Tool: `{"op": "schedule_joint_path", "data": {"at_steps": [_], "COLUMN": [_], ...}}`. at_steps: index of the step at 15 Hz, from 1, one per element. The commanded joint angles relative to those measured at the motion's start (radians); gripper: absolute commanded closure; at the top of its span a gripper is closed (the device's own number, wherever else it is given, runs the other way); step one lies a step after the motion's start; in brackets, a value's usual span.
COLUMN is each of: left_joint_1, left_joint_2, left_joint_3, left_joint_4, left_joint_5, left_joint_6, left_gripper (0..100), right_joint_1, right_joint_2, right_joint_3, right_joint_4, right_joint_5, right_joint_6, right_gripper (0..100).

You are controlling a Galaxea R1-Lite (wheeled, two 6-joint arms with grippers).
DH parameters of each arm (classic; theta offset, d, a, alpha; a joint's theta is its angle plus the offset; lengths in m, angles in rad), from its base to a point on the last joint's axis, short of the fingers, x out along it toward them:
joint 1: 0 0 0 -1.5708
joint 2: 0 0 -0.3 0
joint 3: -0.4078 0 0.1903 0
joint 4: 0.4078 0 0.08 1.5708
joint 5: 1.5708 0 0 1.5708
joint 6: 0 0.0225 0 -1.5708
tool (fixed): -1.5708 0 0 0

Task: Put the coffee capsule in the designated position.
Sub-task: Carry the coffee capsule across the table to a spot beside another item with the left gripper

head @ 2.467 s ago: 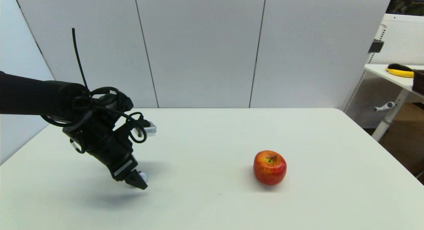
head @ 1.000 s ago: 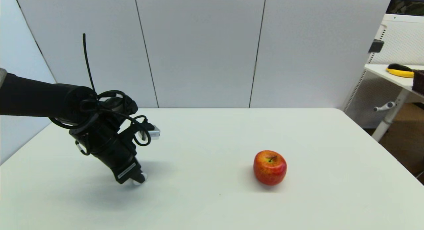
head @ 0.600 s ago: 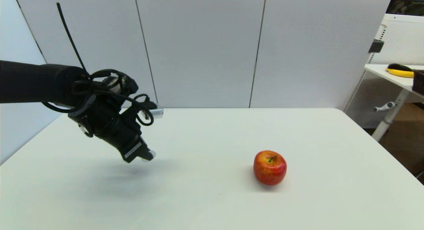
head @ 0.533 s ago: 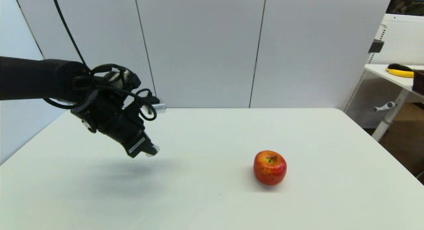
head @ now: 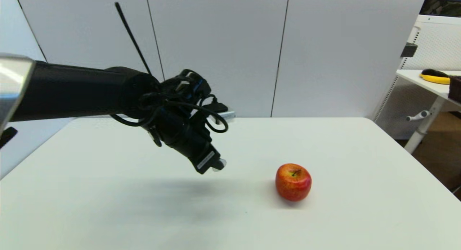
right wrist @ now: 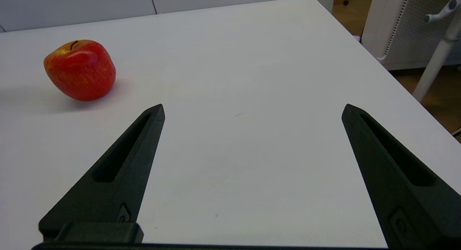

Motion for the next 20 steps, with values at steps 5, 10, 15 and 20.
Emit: {"op": "schedule_joint_path", "data": {"at_steps": [5, 10, 15, 20], "left_joint_1": [-0.114, -0.153, -0.159, -0.167], "left_joint_2": [0.181, 0.229, 0.226, 0.212], "left_joint_3": [-0.068, -0.103, -0.103, -0.1], "left_joint_4": [-0.134, -0.147, -0.145, -0.144], "left_joint_5": [-0.006, -0.049, -0.049, -0.049], "left_joint_6": [-0.026, -0.052, -0.056, -0.09], "left_gripper": [100, 100, 0, 0], "right_joint_1": [0.0, 0.0, 0.0, 0.0], "right_joint_2": [0.001, 0.001, 0.001, 0.001], "right_joint_3": [0.0, 0.0, 0.0, 0.0], "right_joint_4": [0.0, 0.0, 0.0, 0.0], "right_joint_5": [-0.001, -0.001, -0.001, -0.001], "right_joint_6": [0.0, 0.0, 0.0, 0.0], "right_gripper": [0, 0, 0, 0]}}
